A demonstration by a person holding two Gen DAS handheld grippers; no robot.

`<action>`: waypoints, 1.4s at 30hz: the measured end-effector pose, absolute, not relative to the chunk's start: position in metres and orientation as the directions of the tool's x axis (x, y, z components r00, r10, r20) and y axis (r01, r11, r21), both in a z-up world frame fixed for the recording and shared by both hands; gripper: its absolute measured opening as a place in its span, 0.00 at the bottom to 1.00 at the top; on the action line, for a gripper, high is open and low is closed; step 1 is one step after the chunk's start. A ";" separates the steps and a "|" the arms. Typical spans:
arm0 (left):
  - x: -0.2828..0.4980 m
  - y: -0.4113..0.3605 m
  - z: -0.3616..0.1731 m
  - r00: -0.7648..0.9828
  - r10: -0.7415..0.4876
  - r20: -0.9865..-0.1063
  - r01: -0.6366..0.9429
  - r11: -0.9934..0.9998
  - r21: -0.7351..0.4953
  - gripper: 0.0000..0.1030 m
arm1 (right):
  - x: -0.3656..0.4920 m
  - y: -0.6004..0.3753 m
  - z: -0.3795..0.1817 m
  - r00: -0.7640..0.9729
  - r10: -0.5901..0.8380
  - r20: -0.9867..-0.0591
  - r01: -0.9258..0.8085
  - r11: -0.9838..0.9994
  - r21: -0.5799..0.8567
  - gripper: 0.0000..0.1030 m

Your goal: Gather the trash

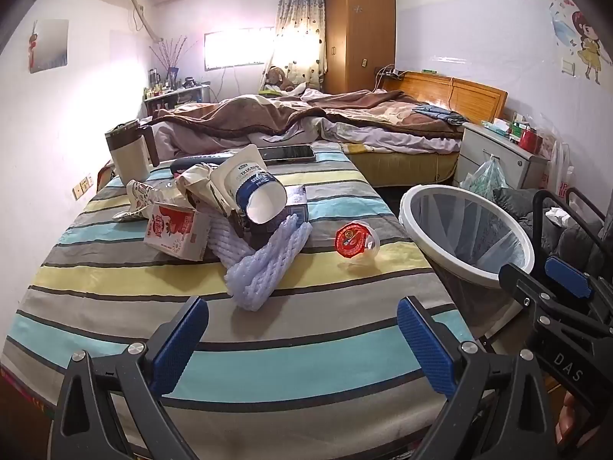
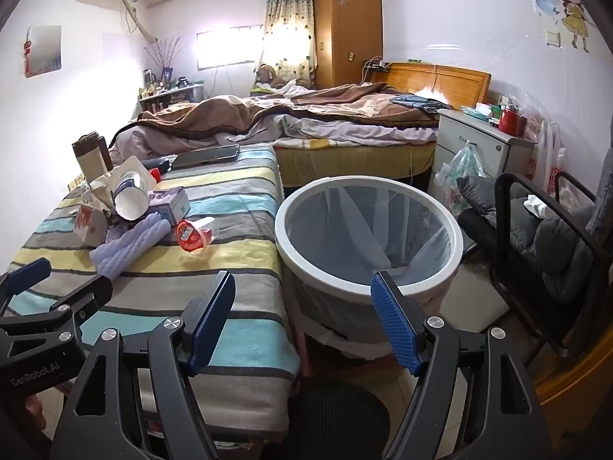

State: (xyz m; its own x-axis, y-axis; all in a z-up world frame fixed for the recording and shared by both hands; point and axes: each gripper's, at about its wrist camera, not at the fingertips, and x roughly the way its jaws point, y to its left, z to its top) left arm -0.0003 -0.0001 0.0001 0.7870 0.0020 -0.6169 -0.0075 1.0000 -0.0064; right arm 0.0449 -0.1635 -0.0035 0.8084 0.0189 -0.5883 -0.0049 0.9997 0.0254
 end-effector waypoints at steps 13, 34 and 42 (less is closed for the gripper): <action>-0.002 0.000 0.002 0.789 0.009 -0.614 -0.012 1.000 -0.001 0.97 | 0.044 -0.166 -0.004 0.812 0.015 -0.583 0.002 1.000 0.028 0.72; -0.006 0.003 0.009 0.794 0.014 -0.607 -0.022 1.000 -0.006 0.97 | 0.042 -0.164 -0.001 0.818 0.017 -0.575 -0.001 1.000 0.029 0.72; -0.006 0.003 0.009 0.795 0.011 -0.606 -0.020 1.000 -0.007 0.97 | 0.042 -0.164 -0.001 0.818 0.017 -0.575 0.000 1.000 0.029 0.72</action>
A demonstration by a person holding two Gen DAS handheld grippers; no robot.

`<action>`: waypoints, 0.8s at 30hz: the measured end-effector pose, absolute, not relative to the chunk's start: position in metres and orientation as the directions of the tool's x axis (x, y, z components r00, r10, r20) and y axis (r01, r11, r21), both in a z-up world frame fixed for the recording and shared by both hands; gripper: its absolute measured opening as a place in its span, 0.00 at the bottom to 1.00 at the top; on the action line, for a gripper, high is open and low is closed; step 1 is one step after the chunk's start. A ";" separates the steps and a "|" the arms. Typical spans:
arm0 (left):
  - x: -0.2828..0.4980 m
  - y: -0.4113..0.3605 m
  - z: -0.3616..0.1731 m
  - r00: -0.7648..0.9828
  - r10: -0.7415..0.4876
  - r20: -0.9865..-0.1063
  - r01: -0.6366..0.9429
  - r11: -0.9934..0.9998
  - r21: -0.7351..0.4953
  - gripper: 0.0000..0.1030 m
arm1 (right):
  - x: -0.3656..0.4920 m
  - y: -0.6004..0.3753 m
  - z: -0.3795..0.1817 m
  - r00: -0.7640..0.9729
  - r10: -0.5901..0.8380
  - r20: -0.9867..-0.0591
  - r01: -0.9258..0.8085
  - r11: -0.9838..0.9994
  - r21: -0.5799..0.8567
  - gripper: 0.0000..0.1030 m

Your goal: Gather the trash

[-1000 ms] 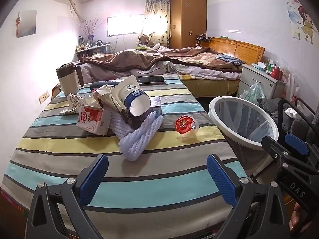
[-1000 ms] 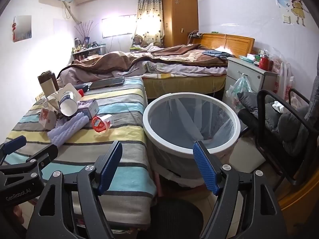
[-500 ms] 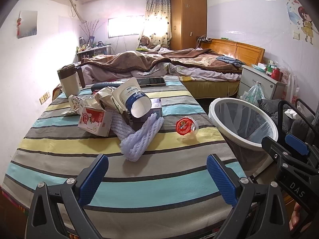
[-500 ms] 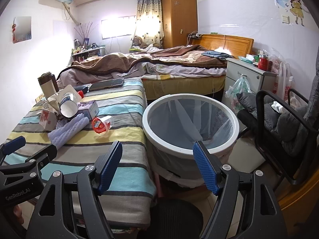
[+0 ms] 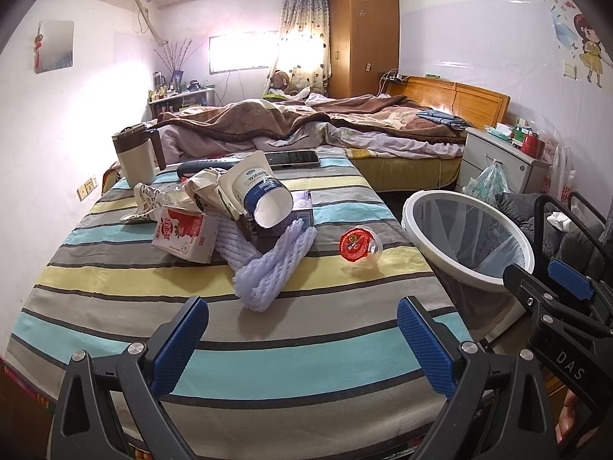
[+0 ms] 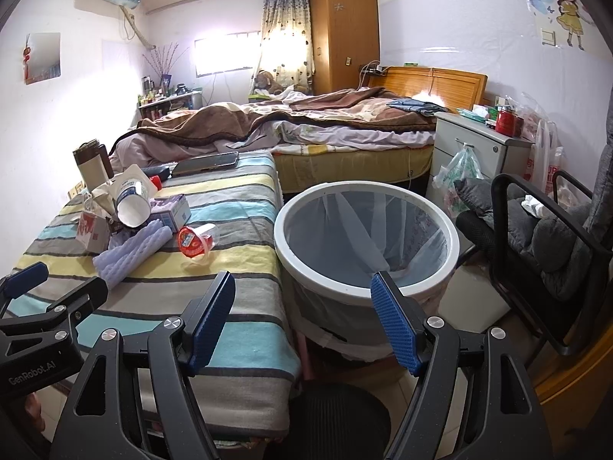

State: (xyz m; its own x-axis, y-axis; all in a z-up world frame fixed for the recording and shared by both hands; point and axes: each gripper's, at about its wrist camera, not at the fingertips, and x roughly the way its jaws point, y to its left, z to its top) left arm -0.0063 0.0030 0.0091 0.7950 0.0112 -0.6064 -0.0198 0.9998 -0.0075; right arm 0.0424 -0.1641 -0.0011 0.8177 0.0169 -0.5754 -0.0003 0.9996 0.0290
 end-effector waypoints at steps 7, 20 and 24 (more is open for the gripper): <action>-0.006 0.003 0.009 0.795 0.013 -0.607 -0.021 1.000 -0.006 0.97 | 0.042 -0.164 -0.001 0.819 0.016 -0.574 0.001 1.000 0.030 0.72; -0.008 0.005 0.008 0.795 0.012 -0.607 -0.021 1.000 -0.008 0.97 | 0.041 -0.166 -0.001 0.819 0.015 -0.573 0.004 0.999 0.032 0.72; -0.007 0.005 0.008 0.795 0.012 -0.607 -0.021 1.000 -0.007 0.97 | 0.040 -0.166 -0.001 0.820 0.017 -0.572 0.003 0.999 0.032 0.72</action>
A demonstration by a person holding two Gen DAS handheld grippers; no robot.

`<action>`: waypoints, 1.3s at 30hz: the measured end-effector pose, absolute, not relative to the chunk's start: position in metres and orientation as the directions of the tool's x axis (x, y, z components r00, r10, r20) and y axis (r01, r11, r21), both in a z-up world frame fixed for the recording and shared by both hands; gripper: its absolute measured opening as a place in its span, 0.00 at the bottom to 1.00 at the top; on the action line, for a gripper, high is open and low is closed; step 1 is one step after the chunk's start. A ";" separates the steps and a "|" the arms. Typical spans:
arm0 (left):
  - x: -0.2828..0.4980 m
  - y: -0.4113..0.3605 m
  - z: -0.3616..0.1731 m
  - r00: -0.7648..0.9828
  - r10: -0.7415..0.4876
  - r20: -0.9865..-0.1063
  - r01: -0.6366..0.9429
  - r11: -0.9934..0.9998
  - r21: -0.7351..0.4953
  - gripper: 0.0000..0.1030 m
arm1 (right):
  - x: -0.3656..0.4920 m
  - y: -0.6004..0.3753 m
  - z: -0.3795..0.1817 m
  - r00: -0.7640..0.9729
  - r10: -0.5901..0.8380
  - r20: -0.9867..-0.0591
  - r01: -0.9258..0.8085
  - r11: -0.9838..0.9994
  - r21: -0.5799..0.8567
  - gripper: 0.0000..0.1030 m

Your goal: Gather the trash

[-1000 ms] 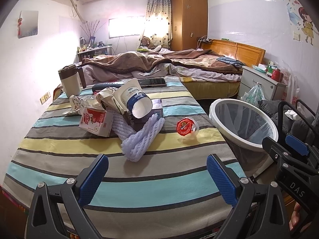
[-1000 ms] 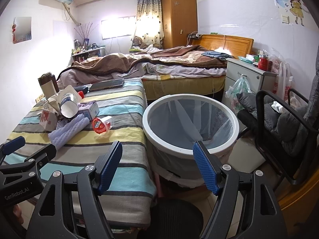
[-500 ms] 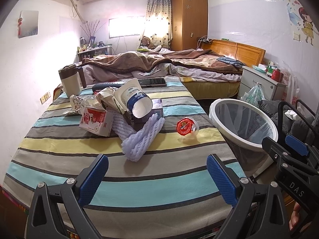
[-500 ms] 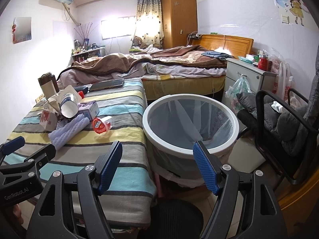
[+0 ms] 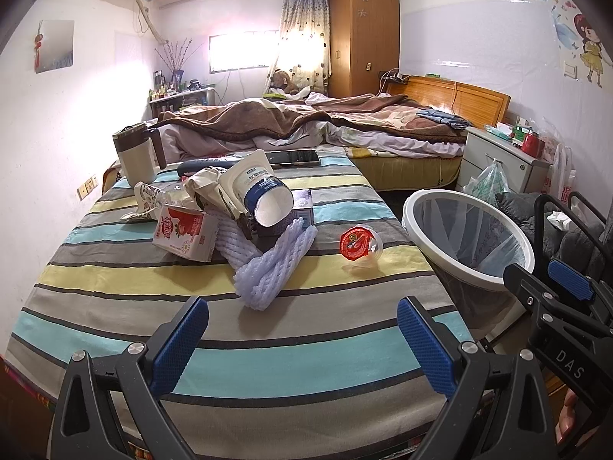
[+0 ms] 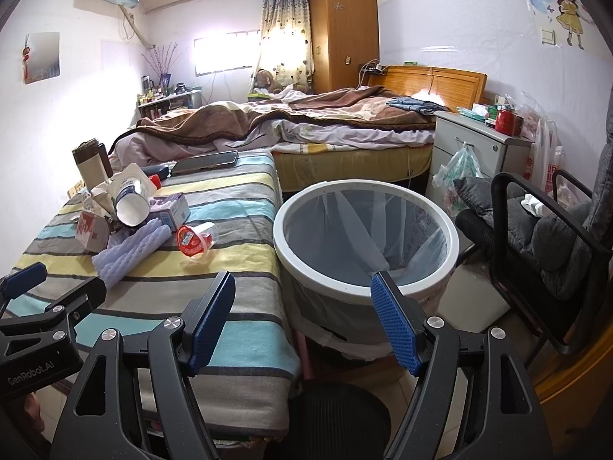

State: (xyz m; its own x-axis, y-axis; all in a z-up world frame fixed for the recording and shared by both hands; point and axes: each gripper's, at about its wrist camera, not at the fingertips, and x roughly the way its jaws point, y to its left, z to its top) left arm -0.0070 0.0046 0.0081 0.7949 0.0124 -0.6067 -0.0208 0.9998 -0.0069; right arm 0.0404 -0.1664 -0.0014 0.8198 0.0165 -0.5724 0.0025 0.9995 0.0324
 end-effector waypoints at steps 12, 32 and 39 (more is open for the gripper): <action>-0.008 0.005 0.009 0.795 0.012 -0.606 -0.021 1.000 -0.007 0.97 | 0.040 -0.166 -0.001 0.820 0.015 -0.572 0.003 1.000 0.031 0.72; -0.005 0.020 0.007 0.786 0.014 -0.618 -0.030 0.999 -0.016 0.97 | 0.043 -0.165 -0.004 0.812 0.023 -0.583 0.000 0.999 0.039 0.72; 0.000 0.059 -0.003 0.758 0.031 -0.651 -0.065 0.998 -0.027 0.97 | 0.055 -0.149 -0.014 0.789 0.078 -0.610 -0.050 0.997 0.063 0.72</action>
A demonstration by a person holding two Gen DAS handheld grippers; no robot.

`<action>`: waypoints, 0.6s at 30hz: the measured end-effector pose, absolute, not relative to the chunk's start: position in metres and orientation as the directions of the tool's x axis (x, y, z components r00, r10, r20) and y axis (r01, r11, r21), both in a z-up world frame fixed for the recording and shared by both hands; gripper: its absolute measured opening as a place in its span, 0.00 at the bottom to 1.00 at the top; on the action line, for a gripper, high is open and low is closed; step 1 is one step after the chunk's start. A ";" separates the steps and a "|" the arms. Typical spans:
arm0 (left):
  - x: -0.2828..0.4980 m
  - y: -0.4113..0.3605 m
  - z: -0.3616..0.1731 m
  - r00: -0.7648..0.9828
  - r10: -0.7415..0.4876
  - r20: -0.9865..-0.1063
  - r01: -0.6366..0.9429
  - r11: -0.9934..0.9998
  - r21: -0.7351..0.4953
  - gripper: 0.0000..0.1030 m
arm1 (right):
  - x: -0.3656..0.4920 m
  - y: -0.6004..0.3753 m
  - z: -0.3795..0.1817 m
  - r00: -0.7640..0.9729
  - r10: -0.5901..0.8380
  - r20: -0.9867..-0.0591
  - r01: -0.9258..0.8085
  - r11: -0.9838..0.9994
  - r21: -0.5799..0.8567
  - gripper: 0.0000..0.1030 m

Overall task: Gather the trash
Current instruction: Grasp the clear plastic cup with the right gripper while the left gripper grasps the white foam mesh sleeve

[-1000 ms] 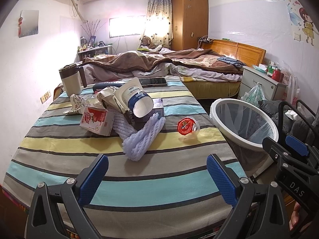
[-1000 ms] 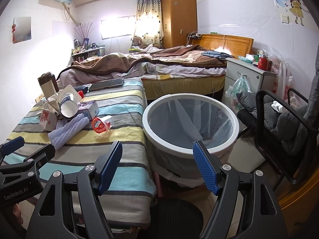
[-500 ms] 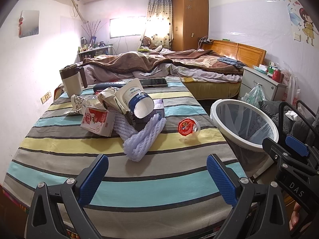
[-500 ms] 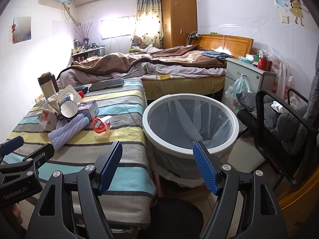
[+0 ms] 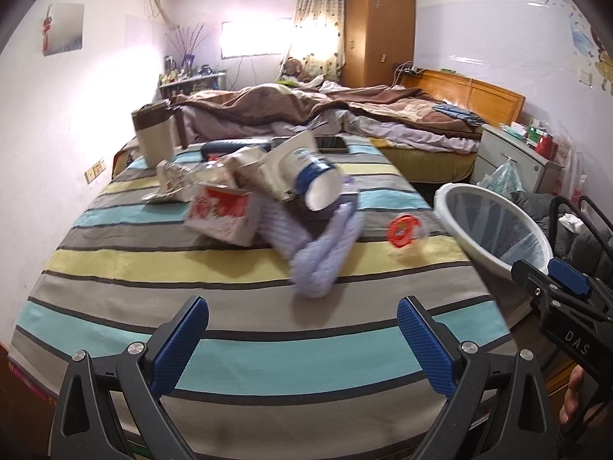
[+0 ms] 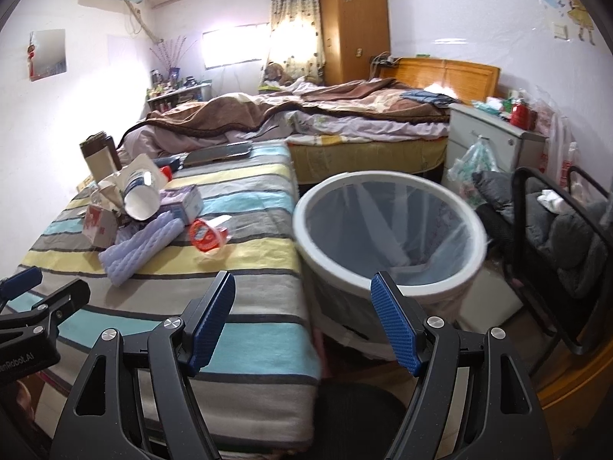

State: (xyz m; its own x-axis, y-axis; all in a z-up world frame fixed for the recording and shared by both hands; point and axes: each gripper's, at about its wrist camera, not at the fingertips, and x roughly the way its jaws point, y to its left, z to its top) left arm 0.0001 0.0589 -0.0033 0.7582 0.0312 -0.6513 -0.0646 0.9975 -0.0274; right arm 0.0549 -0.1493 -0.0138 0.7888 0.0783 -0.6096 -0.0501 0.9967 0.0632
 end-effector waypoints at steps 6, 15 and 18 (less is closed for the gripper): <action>0.007 0.088 -0.006 0.752 0.051 -0.658 -0.102 0.994 -0.039 0.97 | 0.075 -0.129 -0.023 0.768 0.127 -0.628 -0.102 0.992 0.075 0.72; 0.029 0.102 -0.013 0.721 -0.054 -0.690 -0.040 0.992 -0.119 0.97 | 0.106 -0.108 -0.025 0.725 0.214 -0.654 -0.160 0.977 0.143 0.72; 0.036 0.100 -0.017 0.711 -0.065 -0.700 -0.028 0.992 -0.120 0.97 | 0.118 -0.098 -0.026 0.717 0.212 -0.664 -0.174 0.977 0.124 0.72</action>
State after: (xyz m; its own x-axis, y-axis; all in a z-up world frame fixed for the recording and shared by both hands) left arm 0.0365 0.1003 -0.0166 0.7110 -0.0648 -0.7002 -0.0282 0.9923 -0.1204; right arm 0.1179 -0.0984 -0.0255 0.7171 0.2119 -0.6640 -0.1739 0.9769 0.1239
